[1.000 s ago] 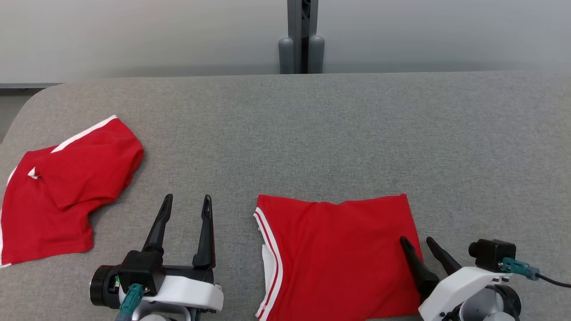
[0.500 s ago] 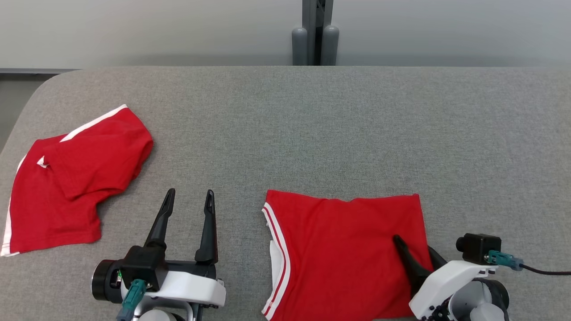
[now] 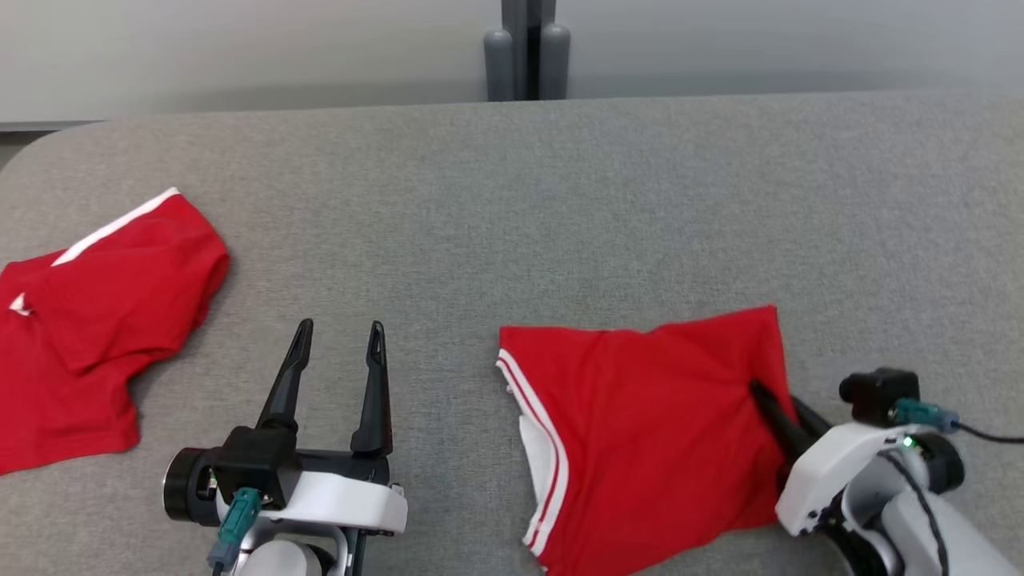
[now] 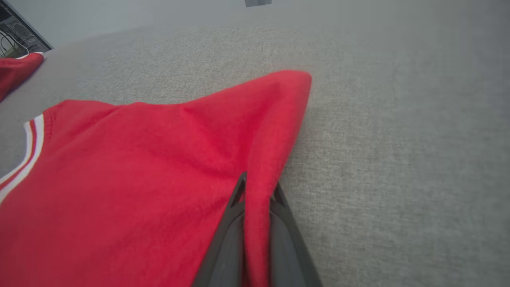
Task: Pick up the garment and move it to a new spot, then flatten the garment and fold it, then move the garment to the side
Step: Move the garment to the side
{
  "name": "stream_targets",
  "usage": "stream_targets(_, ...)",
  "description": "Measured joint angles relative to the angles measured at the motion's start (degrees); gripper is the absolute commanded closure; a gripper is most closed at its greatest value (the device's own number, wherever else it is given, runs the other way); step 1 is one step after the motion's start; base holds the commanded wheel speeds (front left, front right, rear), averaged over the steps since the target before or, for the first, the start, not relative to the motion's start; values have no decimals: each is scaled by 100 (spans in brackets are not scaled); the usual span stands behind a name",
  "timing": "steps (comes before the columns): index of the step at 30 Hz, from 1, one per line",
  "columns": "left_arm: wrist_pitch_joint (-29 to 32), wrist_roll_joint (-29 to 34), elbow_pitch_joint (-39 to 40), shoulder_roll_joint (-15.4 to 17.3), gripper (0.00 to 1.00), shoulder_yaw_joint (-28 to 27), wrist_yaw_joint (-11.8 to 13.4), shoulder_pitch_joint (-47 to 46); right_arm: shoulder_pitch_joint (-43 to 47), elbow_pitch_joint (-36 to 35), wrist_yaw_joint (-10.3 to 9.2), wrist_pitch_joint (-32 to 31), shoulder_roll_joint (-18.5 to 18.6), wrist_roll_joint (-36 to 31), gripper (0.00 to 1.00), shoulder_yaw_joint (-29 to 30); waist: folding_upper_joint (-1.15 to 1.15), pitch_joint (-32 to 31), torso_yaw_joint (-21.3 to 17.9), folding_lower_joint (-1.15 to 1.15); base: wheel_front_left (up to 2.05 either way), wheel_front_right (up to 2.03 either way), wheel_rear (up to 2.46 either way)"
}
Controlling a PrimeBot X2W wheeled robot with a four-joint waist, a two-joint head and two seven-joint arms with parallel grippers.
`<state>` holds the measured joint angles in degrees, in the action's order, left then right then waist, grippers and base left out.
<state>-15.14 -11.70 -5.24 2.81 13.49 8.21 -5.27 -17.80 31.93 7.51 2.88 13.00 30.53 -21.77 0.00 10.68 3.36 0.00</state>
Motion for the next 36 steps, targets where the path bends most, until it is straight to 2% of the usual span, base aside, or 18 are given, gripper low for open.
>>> stream_targets(8,0,126,12,-1,0,73,-44,-398,-825,-13,0,-4,1038,-109,100,-321,0,559,-290,0,0,0,0)
stream_targets(12,0,193,25,0,0,170,-68,-692,-1181,143,0,79,1588,109,100,-211,0,950,-407,0,0,0,0)
stream_targets(18,0,225,145,-4,0,397,-123,-1131,-1652,760,0,363,2398,266,100,177,0,1571,-504,0,0,0,0)
stream_targets(24,0,287,257,0,0,416,-123,-1322,-2175,1784,-1,506,2869,-73,100,787,0,2035,-513,0,0,0,0)
stream_targets(36,0,230,394,1,0,550,-42,-1508,-3144,3078,0,837,2983,-1791,100,1602,0,2405,-339,0,0,0,0)
